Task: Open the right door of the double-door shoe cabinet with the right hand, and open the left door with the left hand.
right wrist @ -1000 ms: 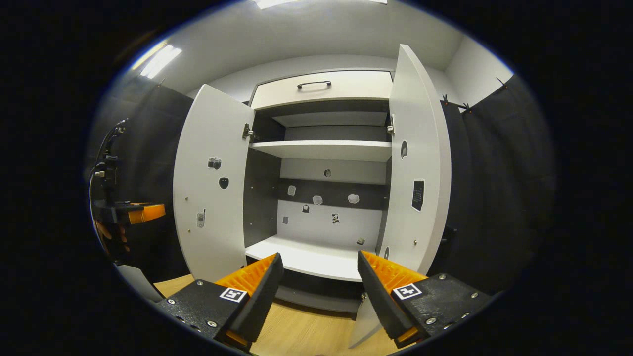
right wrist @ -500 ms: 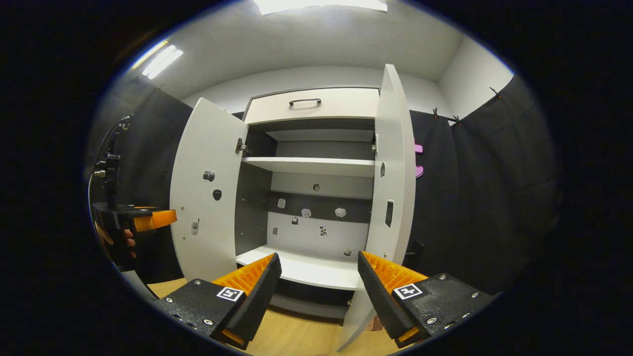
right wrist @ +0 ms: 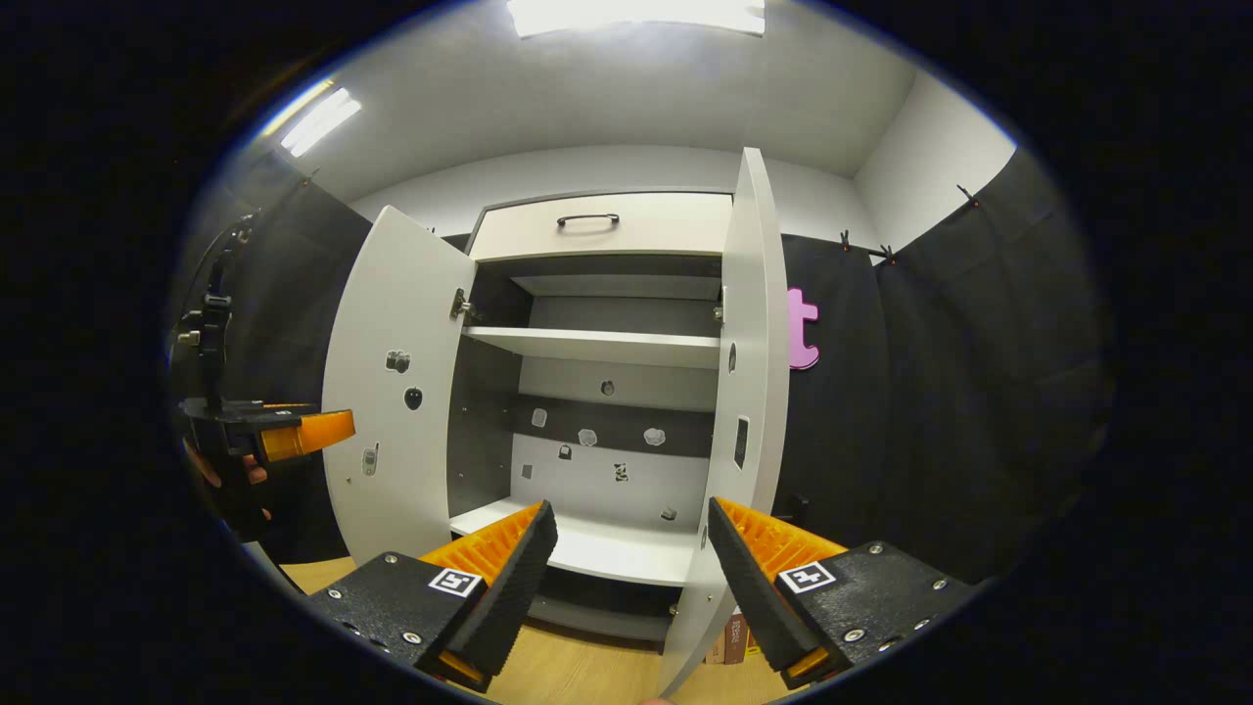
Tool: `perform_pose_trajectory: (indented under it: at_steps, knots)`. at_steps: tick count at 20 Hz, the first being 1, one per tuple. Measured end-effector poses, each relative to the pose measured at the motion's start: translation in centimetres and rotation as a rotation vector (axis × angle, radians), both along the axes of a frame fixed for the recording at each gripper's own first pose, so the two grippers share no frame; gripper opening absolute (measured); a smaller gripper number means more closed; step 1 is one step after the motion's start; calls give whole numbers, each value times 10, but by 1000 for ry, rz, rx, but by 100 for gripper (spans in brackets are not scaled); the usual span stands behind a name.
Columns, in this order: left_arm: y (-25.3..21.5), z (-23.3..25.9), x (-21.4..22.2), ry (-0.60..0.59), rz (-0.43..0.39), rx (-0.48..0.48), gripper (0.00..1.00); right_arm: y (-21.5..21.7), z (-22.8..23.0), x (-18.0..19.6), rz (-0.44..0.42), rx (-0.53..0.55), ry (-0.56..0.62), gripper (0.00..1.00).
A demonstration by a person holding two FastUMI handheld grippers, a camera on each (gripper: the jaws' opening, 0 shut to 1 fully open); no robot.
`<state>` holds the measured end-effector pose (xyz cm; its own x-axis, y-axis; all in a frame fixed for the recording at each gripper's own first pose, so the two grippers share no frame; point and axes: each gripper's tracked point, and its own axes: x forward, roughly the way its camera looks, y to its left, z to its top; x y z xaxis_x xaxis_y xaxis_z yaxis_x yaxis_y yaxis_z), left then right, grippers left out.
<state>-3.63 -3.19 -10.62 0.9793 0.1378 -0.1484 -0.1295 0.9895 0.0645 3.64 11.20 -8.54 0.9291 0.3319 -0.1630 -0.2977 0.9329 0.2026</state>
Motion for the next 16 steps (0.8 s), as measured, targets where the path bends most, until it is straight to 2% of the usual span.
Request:
perform_pose_trajectory:
  at_steps: [2, 5, 11, 14, 16]
  knots:
    - [-8, 1, 2, -11, -14, 1, 97, 3, 1, 1, 14, 6, -2, 94]
    - [-27, -11, 6, 10, -67, -51, 96, 6, 2, 7, 23, 12, -13, 94]
    - [-25, -13, 19, 0, -60, -15, 97, -1, -5, 13, 18, -20, -15, 94]
    - [-29, -20, 23, 13, -69, -60, 96, -2, -8, 14, 14, -26, -16, 94]
    - [-25, -18, 25, 12, -57, -47, 97, -2, -10, 15, 11, -30, -14, 94]
